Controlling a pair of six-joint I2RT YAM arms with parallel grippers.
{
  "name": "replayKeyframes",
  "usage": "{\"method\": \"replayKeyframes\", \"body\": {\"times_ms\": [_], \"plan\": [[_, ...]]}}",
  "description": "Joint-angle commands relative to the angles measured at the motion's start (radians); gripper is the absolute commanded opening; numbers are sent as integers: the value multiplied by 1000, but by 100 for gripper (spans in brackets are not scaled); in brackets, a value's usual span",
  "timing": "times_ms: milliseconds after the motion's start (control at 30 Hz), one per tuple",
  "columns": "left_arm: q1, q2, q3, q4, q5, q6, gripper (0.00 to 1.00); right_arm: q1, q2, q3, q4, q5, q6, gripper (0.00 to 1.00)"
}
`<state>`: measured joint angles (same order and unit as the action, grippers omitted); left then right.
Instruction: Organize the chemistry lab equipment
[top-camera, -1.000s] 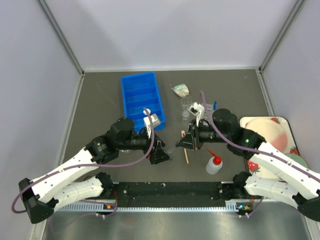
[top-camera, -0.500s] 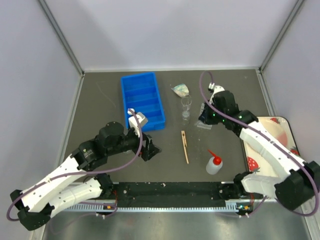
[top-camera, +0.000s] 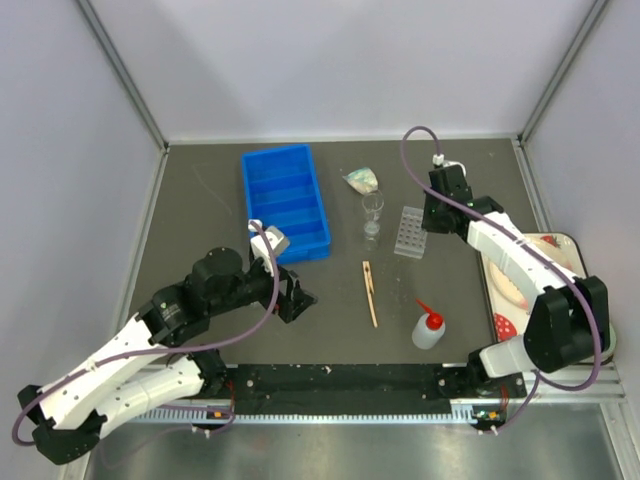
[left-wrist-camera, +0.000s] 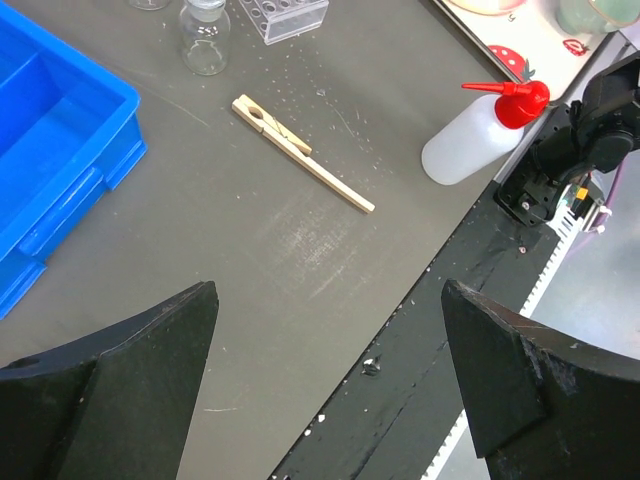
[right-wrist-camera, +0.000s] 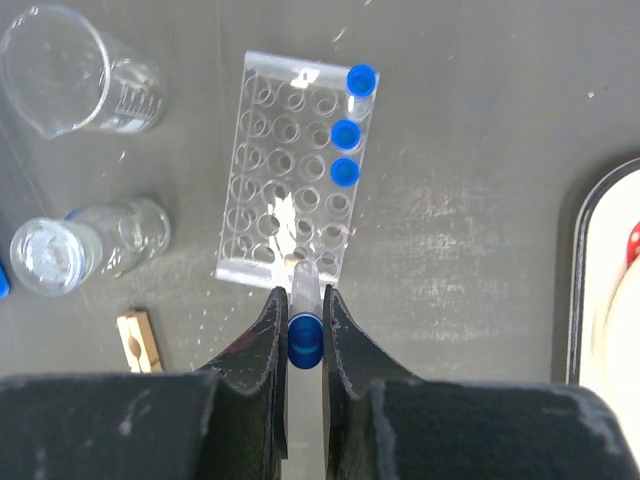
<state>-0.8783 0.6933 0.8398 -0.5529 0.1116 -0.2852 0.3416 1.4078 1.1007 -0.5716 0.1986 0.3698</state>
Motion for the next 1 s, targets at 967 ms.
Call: {"method": "replayKeyframes", "body": {"times_ms": [967], "plan": [[2,-44,-15,18,2,29,99,-62,175,126,59,76,-12,0]]}}
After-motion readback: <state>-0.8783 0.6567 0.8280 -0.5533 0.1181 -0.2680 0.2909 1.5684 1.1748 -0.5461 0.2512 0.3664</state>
